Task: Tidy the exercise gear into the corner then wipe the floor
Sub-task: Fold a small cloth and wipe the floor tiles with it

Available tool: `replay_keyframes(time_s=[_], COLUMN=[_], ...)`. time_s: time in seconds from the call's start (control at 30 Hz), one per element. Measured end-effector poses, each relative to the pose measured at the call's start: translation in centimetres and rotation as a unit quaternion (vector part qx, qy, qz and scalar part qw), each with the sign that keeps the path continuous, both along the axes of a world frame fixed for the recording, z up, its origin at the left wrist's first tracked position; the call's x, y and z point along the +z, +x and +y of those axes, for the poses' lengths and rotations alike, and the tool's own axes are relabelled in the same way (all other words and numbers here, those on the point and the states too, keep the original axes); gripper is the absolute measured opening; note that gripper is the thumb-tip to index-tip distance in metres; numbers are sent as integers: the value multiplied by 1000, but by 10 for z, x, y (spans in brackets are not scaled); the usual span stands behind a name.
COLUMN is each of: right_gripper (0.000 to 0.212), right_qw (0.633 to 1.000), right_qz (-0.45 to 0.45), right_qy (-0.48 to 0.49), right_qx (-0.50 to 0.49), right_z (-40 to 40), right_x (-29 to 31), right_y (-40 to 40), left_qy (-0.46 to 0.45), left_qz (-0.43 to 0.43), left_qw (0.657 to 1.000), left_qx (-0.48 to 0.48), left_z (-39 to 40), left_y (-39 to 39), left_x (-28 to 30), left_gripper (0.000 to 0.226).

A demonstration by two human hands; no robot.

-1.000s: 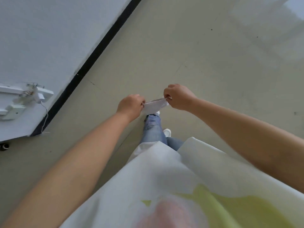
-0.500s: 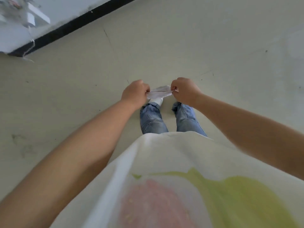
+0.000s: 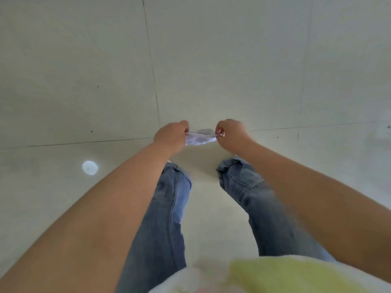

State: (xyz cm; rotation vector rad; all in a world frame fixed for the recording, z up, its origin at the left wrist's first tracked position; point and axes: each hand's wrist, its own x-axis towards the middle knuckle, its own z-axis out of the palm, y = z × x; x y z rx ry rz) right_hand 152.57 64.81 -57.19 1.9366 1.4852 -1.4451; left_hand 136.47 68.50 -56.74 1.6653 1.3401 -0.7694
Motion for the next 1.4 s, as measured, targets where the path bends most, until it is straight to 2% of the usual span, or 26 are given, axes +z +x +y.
replay_keyframes(time_s=[0.17, 0.23, 0.3, 0.37, 0.43, 0.5, 0.6, 0.73, 0.8, 0.87, 0.93, 1.0, 1.07, 1.13, 1.2, 1.27, 1.4], right_gripper=[29, 29, 28, 29, 31, 32, 30, 30, 30, 32, 39, 44, 47, 48, 48, 46, 48], right_qw=[995, 996, 999, 996, 982, 969, 959, 952, 946, 942, 938, 927, 925, 929, 931, 925, 921], right_qz=[7, 3, -7, -23, -50, -89, -128, -172, -152, -96, -91, -126, -142, -150, -156, -181, -216], right_qy=[-54, -41, 8, 85, 164, 217, 250, 254, 285, 315, 296, 267, 248, 234, 214, 213, 216], right_qx=[85, 82, 33, -26, -75, -78, -27, 11, 21, 64, 155, 230, 250, 247, 251, 258, 241], right_z=[4, 23, 53, 88, 117, 132, 127, 99, 88, 77, 64, 49, 40, 38, 38, 39, 50], right_x=[-127, -172, -210, -240, -265, -286, -301, -291, -284, -285, -294, -305, -313, -313, -311, -310, -308], right_y=[-9, -9, -7, -4, -1, 3, 7, 3, -12, -26, -28, -22, -15, -9, 3, 29, 95], left_qy=[-66, -62, -16, 51, 130, 217, 274, 260, 326, 367, 373, 379, 357, 303, 323, 308, 272], left_qz=[14, 7, -19, -53, -88, -90, -58, -61, -89, -97, -108, -104, -104, -98, -122, -146, -114], left_qw=[997, 997, 1000, 994, 976, 955, 954, 962, 941, 916, 903, 889, 886, 904, 896, 910, 934], left_qx=[-26, -34, -1, 78, 152, 183, 109, 52, -34, -128, -181, -235, -276, -286, -279, -236, -203], left_z=[5, 21, 49, 84, 116, 136, 139, 112, 95, 83, 73, 64, 61, 63, 66, 72, 84], left_y=[-6, -6, -6, -8, -12, -19, -24, -14, -8, -9, -19, -29, -33, -27, -10, 23, 99], left_x=[-132, -181, -225, -257, -278, -293, -303, -300, -301, -307, -320, -328, -334, -334, -332, -327, -318], left_gripper=[29, 29, 30, 30, 34, 38, 33, 23, 15, 10, 19, 31, 41, 46, 48, 48, 50])
